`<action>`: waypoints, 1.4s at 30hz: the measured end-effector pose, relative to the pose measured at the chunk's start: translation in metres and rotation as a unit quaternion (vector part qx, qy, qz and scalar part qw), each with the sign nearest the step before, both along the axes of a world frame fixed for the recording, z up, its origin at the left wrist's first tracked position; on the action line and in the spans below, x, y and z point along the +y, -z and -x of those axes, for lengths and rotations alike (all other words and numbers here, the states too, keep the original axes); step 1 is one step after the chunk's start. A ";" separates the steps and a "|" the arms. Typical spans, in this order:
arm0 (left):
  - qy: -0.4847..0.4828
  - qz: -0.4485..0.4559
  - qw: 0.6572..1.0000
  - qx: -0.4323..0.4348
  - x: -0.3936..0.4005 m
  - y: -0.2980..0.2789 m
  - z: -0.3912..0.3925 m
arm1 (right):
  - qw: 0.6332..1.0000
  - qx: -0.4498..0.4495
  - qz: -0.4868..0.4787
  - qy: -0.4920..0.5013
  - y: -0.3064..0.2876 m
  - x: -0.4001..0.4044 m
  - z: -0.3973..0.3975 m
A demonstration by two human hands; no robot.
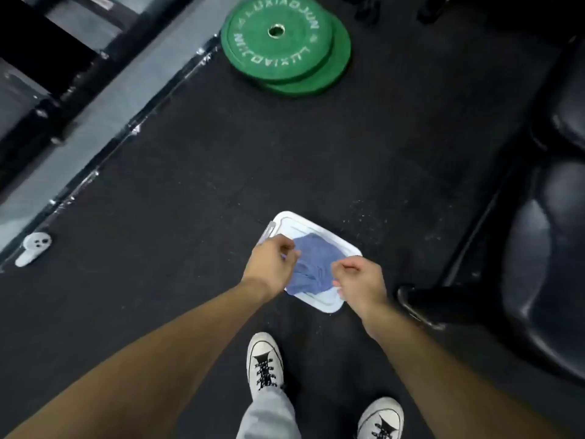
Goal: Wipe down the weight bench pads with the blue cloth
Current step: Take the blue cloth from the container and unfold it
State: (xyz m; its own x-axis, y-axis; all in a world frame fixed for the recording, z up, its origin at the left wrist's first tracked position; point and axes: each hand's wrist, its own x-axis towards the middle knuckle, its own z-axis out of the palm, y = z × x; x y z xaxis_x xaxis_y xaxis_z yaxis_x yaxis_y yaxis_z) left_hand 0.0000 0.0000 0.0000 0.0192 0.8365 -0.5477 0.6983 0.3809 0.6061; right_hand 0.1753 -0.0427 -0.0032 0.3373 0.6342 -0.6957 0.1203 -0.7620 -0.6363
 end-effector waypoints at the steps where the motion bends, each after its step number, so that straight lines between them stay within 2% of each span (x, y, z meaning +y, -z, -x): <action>1: 0.015 0.014 1.000 0.011 0.001 0.027 0.001 | 1.000 -0.011 0.005 -0.017 0.025 0.004 0.003; 4: 0.052 0.044 0.996 0.051 0.005 0.104 0.004 | 0.992 -0.085 0.036 -0.090 0.100 0.015 0.010; 6: 0.044 0.028 0.998 0.045 0.004 0.144 0.001 | 0.974 -0.165 0.050 -0.144 0.141 0.018 0.010; 9: 0.039 -0.011 0.997 0.069 0.003 0.180 -0.003 | 0.949 -0.260 0.045 -0.172 0.173 0.020 0.006; 12: 0.014 -0.011 0.998 0.058 0.004 0.194 -0.005 | 0.950 -0.258 0.042 -0.169 0.184 0.022 0.001; 16: -0.023 0.025 0.999 0.027 0.005 0.185 -0.006 | 0.942 -0.264 0.033 -0.203 0.170 0.019 -0.001; 20: -0.019 0.039 0.999 -0.033 -0.002 0.139 -0.014 | 0.942 -0.275 0.011 -0.194 0.131 0.009 -0.009; 24: -0.040 0.054 0.992 -0.107 -0.014 0.057 -0.029 | 0.988 -0.120 -0.002 -0.096 0.064 -0.009 -0.030; 28: -0.054 0.070 0.987 -0.134 -0.026 -0.027 -0.055 | 0.998 -0.041 -0.027 -0.033 -0.027 -0.033 -0.059; 35: 0.019 0.119 0.954 -0.275 -0.038 -0.195 -0.133 | 0.997 -0.008 -0.081 0.004 -0.181 -0.066 -0.147; 40: 0.035 0.164 0.929 -0.330 -0.055 -0.249 -0.209 | 0.991 0.016 -0.127 0.048 -0.246 -0.093 -0.220; 42: 0.025 0.158 0.932 -0.326 -0.065 -0.257 -0.246 | 0.990 -0.007 -0.137 0.033 -0.253 -0.102 -0.251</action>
State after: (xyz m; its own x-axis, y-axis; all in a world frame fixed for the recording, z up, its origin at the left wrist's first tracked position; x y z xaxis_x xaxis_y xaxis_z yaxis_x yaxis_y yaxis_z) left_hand 0.2463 -0.0646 0.2570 0.4691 0.6250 -0.6239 0.2421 0.5884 0.7715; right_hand 0.4262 -0.1451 0.2501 0.3924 0.7745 -0.4962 0.0859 -0.5679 -0.8186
